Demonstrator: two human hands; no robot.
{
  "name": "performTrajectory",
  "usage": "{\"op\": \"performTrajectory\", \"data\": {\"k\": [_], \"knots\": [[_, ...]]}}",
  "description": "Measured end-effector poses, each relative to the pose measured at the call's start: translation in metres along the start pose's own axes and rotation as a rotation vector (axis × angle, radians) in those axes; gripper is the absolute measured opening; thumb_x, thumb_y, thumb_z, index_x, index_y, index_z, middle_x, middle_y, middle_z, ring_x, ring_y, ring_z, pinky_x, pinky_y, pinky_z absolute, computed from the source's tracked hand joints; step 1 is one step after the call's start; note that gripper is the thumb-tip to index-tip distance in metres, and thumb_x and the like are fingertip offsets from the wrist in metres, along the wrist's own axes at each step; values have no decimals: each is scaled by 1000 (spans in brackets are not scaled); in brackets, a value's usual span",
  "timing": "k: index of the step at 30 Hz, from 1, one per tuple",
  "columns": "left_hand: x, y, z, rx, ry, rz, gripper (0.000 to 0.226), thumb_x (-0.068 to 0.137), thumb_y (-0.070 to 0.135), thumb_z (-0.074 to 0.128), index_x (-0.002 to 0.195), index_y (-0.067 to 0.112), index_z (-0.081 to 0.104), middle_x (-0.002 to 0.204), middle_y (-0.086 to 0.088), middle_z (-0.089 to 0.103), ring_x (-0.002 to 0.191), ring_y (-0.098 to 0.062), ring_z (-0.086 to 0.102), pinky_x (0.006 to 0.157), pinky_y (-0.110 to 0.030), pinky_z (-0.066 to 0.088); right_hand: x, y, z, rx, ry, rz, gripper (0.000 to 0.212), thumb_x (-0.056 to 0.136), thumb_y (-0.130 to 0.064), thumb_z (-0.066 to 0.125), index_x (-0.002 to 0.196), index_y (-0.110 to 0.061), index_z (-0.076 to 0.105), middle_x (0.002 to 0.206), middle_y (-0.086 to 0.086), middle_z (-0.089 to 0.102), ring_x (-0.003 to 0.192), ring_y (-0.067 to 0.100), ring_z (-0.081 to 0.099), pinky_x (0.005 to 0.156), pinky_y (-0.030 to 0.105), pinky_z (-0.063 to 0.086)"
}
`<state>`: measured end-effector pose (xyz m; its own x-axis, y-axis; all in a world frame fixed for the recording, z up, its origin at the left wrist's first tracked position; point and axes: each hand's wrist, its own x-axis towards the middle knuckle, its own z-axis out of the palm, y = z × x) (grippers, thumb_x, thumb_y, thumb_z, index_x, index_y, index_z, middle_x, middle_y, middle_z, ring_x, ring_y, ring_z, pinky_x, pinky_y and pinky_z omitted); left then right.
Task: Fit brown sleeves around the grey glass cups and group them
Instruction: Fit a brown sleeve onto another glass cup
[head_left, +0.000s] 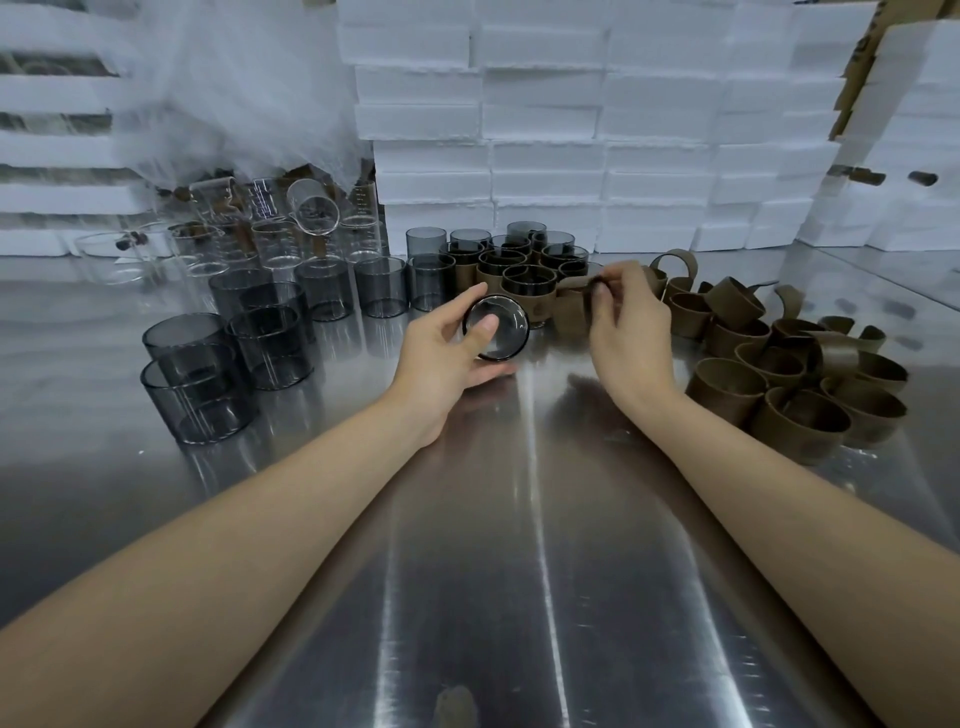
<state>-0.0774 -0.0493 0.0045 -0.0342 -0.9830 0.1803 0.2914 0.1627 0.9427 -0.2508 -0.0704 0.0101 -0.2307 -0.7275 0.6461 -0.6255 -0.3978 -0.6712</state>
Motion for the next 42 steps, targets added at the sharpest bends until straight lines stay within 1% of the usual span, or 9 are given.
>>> {"op": "performTrajectory", "data": {"k": [6, 10, 13, 19, 26, 29, 33, 36, 42], "knots": [[0, 0, 3, 19, -18, 3, 36, 96, 3, 57, 123, 27, 60, 110, 21, 54, 115, -40, 61, 69, -26, 59, -6, -12, 1, 69, 20, -277, 32, 91, 10, 41, 107, -2, 66, 100, 4, 62, 95, 14, 56, 86, 6, 37], [-3, 5, 5, 33, -75, -25, 19, 95, 28, 63, 113, 34, 64, 108, 25, 59, 114, -33, 63, 71, -27, 59, -9, -16, -1, 17, 36, -414, 42, 82, 18, 45, 105, -3, 73, 102, 18, 61, 98, 27, 57, 88, 26, 45], [-6, 5, 8, 65, -133, -20, 37, 88, 30, 71, 123, 28, 62, 121, 10, 64, 109, -26, 67, 73, -29, 59, -10, -20, -2, 12, 27, -545, 35, 83, 17, 50, 106, 1, 72, 100, 21, 63, 95, 33, 60, 84, 33, 49], [-8, 5, 10, 89, -137, -6, 52, 88, 16, 72, 137, 16, 55, 131, 2, 61, 107, -13, 68, 80, -34, 60, -9, -23, 1, 146, 53, -392, 17, 88, 1, 64, 102, 0, 73, 106, 11, 67, 102, 12, 60, 94, 19, 46], [-3, 5, 5, 106, -75, 2, 39, 97, 11, 55, 135, 16, 55, 120, -2, 68, 102, -24, 70, 78, -34, 60, -14, -20, 7, 316, -468, -130, 51, 99, -6, 44, 144, -32, 42, 147, -11, 46, 129, -4, 44, 111, 16, 30], [-3, 5, 5, 177, -52, 11, 46, 95, 9, 54, 140, 17, 50, 124, -5, 66, 101, -18, 70, 86, -35, 59, -17, -19, 9, 316, -574, -108, 59, 100, -6, 41, 147, -40, 31, 143, -16, 47, 133, -3, 40, 111, 13, 27], [-3, 3, 4, 464, -10, 136, 55, 87, 7, 60, 138, 25, 52, 116, 10, 66, 104, 0, 63, 94, -29, 54, -20, -17, 12, 222, -599, -244, 55, 102, 0, 35, 151, -25, 26, 154, -4, 35, 145, 8, 25, 119, 20, 17], [-4, 4, 3, 464, 0, 121, 61, 84, 4, 61, 140, 25, 50, 110, 21, 64, 103, 6, 61, 93, -26, 53, -19, -16, 13, 210, -540, -230, 52, 103, -6, 35, 151, -23, 26, 147, -5, 42, 136, 1, 34, 111, 8, 23], [-5, 7, 7, 306, -31, 57, 57, 89, -6, 55, 141, 16, 49, 105, 23, 58, 83, 4, 70, 66, -18, 56, -12, -13, 15, 195, -429, -135, 48, 103, -16, 44, 149, -16, 33, 129, -5, 57, 121, 1, 49, 98, 0, 30]]}}
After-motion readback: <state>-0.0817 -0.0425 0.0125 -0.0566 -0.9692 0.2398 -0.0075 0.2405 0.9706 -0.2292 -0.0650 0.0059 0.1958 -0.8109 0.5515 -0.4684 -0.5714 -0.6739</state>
